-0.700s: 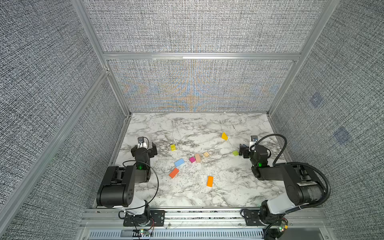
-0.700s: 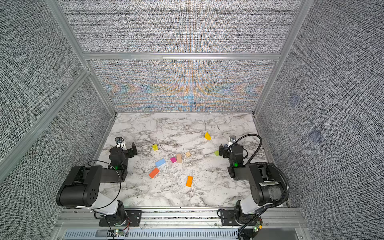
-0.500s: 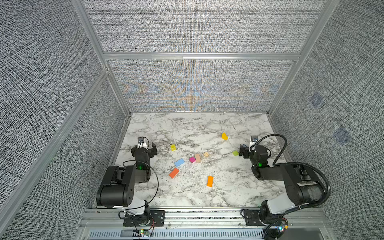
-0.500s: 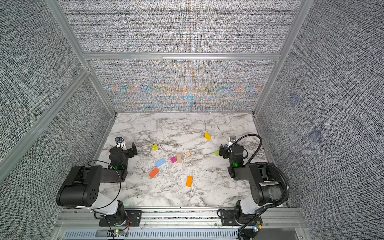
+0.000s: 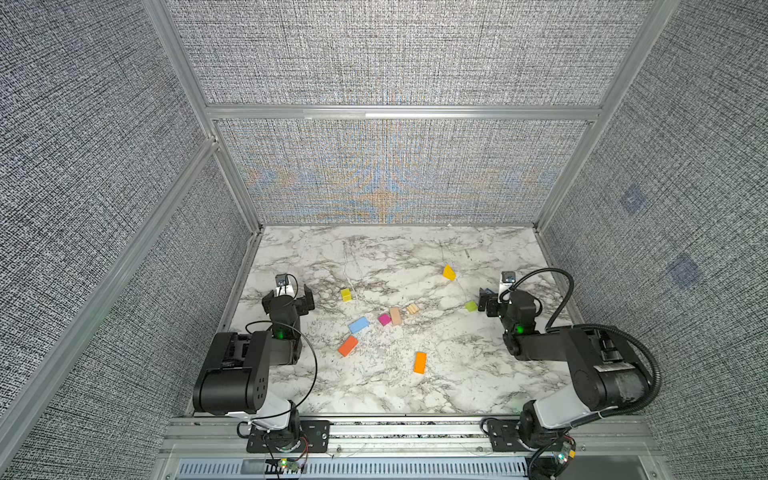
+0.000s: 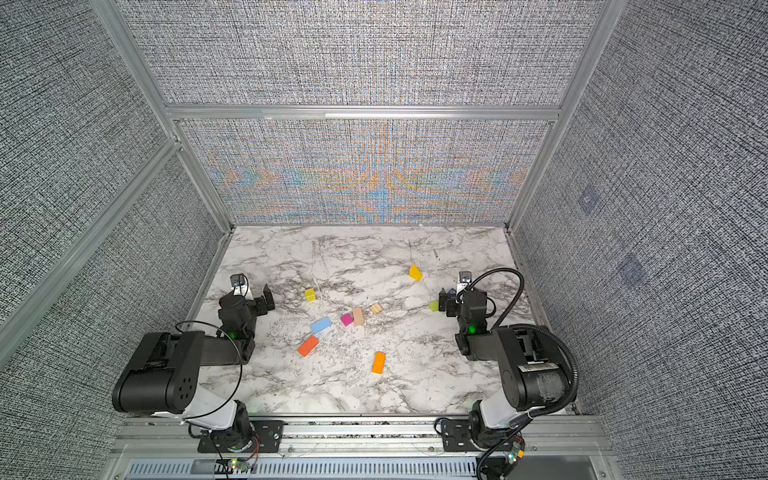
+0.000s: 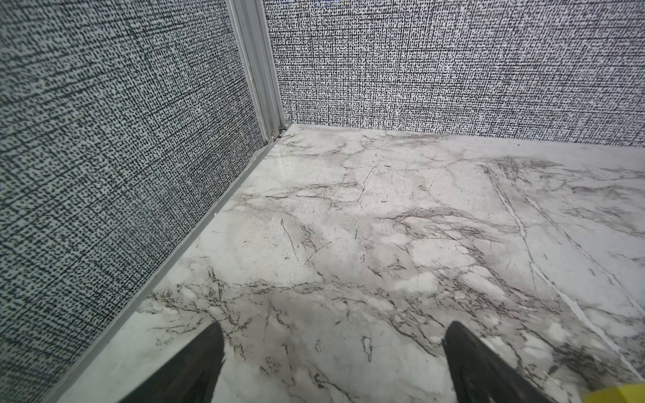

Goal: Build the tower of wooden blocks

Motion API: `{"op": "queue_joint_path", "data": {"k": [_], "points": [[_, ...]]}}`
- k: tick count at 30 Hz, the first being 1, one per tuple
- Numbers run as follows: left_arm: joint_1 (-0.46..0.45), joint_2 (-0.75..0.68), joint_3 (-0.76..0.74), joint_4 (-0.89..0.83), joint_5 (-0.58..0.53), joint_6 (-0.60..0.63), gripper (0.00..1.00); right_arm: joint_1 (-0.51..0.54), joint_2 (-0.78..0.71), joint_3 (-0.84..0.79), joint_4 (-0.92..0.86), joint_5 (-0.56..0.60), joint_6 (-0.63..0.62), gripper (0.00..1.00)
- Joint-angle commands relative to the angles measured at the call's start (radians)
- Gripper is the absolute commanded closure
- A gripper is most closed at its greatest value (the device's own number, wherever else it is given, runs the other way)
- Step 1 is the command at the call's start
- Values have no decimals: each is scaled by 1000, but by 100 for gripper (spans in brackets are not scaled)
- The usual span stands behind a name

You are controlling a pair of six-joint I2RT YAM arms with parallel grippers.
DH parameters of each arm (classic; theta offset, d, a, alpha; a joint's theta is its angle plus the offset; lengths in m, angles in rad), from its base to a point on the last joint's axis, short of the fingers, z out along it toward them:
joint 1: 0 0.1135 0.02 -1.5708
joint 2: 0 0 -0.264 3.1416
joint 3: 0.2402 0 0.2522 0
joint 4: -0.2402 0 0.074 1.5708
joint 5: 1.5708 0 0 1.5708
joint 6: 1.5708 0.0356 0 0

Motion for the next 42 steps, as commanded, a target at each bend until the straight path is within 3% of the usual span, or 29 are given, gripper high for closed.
{"op": "queue_joint_path", "data": {"k": [1,39,42], "points": [[0,-1,1,18,12,11,1,4,-1,-4,24,18,-4,1],[-6,-1,2,15,8,14,1,-9,-5,-3,16,16,13,1],[-20,-35,-13,16,-36,21,1,-5,-99,-36,4,66,31,1]]}}
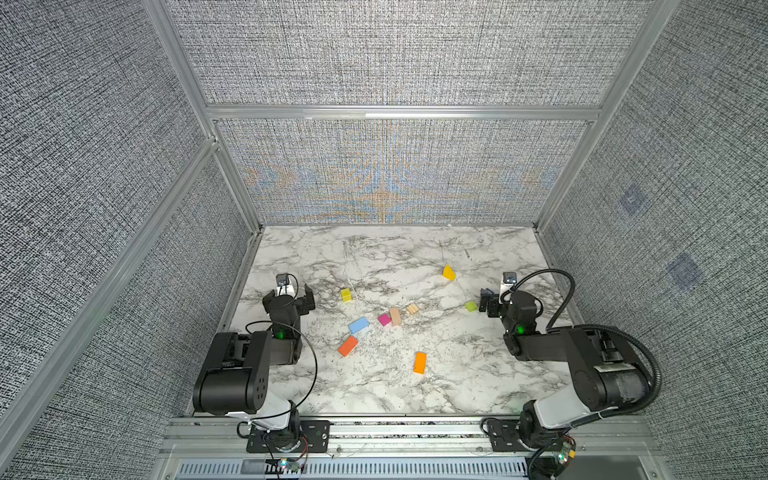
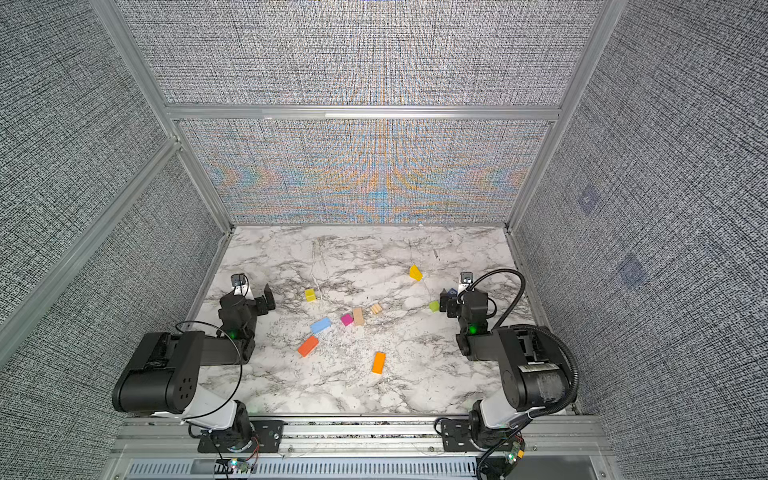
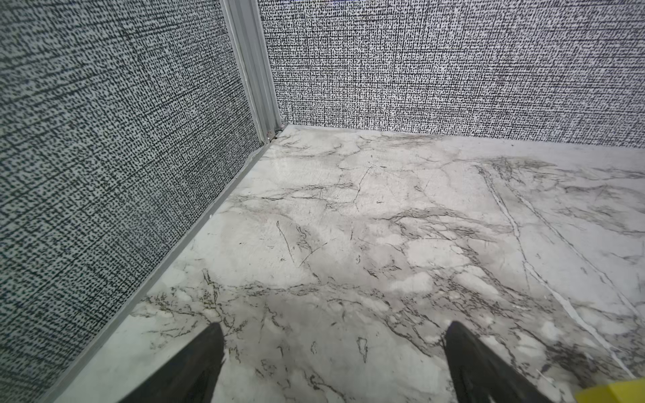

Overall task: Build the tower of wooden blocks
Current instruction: 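Move both grippers forward over the scattered blocks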

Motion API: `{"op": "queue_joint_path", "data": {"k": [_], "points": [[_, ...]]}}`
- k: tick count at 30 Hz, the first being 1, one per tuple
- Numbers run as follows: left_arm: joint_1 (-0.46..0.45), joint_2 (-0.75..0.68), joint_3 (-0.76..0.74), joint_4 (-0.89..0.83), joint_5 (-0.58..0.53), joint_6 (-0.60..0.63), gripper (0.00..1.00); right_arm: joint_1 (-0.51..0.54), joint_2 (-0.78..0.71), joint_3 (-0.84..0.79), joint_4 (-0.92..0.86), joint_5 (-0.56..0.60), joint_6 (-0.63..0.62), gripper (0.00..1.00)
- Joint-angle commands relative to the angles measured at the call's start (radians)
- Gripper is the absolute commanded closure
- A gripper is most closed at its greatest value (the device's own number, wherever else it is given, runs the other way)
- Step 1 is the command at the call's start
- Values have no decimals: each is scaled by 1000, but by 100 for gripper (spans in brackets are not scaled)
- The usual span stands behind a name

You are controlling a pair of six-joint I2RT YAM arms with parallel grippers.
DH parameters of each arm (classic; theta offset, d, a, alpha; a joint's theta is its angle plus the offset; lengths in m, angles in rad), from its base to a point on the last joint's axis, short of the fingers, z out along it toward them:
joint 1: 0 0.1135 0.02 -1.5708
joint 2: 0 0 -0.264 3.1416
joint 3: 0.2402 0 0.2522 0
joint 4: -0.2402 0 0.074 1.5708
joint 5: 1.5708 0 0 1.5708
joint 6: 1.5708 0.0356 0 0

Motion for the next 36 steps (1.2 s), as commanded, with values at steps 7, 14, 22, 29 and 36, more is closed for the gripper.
{"op": "queue_joint_path", "data": {"k": [7,14,22,29,36], "points": [[-65,-285,121,-440,-126,30,1,4,-303,84,-452,125,105,1],[-76,-454,393,-934,-30,-19,1,56,-376,286,-830,51,225,2],[-114,-503,641,-1331,42,-255,1,210,-409,520,-1245,-72,222,12],[-163,-370,807,-1634,165,-336,1,343,-307,706,-1513,-163,167,25],[-244,-397,690,-1527,125,-362,1,422,-202,819,-1635,-190,205,43]]}}
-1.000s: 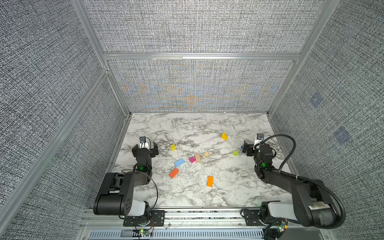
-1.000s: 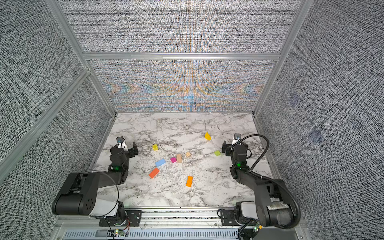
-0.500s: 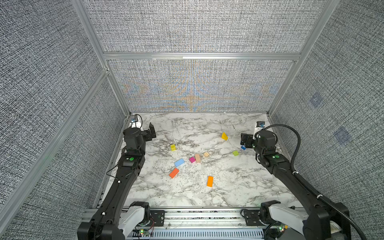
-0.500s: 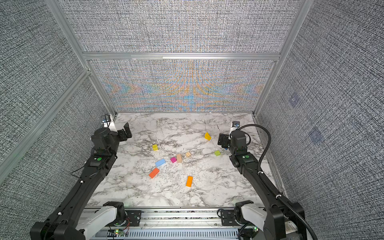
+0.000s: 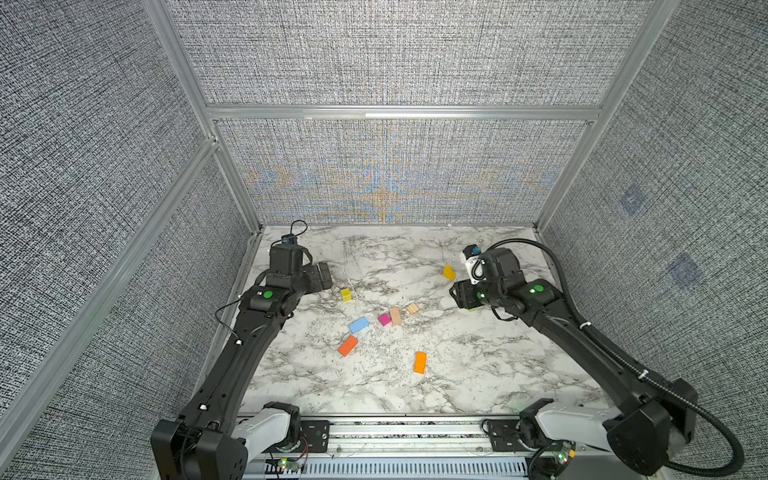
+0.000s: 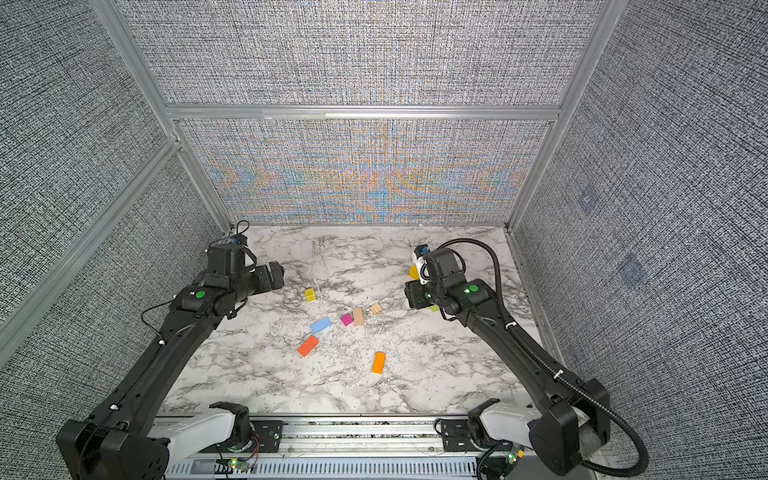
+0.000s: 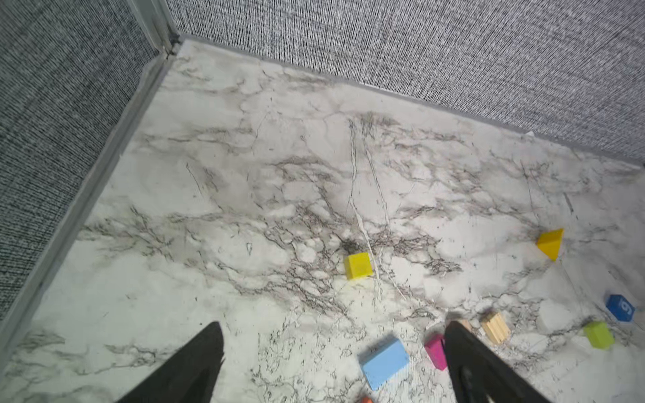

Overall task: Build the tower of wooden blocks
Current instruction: 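Move both grippers forward over the scattered blocks, then grasp the light beech rectangular block with the right gripper and lift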

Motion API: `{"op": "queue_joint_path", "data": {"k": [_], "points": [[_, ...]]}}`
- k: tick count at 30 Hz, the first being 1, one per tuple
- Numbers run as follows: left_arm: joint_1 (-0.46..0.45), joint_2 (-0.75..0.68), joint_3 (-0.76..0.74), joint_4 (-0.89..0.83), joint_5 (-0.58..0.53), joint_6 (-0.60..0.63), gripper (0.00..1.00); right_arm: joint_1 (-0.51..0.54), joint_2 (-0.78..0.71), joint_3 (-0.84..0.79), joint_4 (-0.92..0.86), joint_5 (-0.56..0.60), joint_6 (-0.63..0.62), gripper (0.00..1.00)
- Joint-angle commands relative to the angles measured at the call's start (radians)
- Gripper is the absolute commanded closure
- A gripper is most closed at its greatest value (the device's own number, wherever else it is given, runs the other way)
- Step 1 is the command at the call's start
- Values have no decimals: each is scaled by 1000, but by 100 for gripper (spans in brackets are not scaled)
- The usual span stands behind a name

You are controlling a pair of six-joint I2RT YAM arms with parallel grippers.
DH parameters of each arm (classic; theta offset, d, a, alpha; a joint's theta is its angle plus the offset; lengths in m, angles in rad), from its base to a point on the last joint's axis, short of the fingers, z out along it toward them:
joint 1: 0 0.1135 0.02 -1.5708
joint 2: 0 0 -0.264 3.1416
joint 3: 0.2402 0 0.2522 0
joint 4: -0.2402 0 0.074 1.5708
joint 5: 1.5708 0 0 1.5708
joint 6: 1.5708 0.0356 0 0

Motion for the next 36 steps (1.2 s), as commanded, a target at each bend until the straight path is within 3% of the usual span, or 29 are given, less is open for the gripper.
{"op": "queue_joint_path", "data": {"k": [1,3,10,13,16,20,24,27,36], "points": [[-32,-16,-59,59,-32,-22,1,19,50,33,-102,-42,43,46],[-49,-6,-97,106,-58,-26,1,40,96,45,-97,-61,73,50],[-90,88,-127,160,-55,-56,1,155,318,184,-128,-40,121,48],[-92,51,-224,318,-31,-81,1,190,404,231,-104,-36,135,46],[-92,28,-289,419,-80,-144,1,217,489,282,-94,-28,137,43],[-92,93,-195,275,-122,-212,1,243,589,351,-94,-25,137,41],[-92,151,-121,159,-148,-201,1,262,662,410,-98,-31,134,41],[-89,174,-97,68,-232,-273,1,270,709,444,-102,-29,131,40],[-90,184,-123,42,-228,-305,1,285,819,511,-122,-1,123,41]]}}
